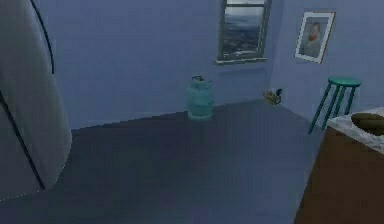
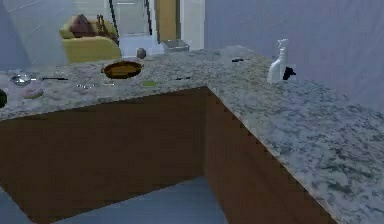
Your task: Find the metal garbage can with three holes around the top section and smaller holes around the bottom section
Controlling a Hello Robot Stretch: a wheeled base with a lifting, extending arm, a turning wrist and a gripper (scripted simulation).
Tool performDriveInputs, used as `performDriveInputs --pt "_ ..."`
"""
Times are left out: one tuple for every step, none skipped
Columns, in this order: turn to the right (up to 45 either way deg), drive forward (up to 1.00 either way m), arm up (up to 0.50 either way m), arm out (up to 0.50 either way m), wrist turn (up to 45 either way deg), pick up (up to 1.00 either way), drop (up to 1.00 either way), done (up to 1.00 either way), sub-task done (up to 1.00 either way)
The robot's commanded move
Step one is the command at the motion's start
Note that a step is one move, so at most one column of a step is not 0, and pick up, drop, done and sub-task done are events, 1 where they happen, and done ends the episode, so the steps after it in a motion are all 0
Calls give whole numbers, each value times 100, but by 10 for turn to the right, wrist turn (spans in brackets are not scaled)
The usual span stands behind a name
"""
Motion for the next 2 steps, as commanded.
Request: performDriveInputs --pt "0 100 0 0 0 0 0 0 0" --pt "60 0 0 0 0 0 0 0 0"
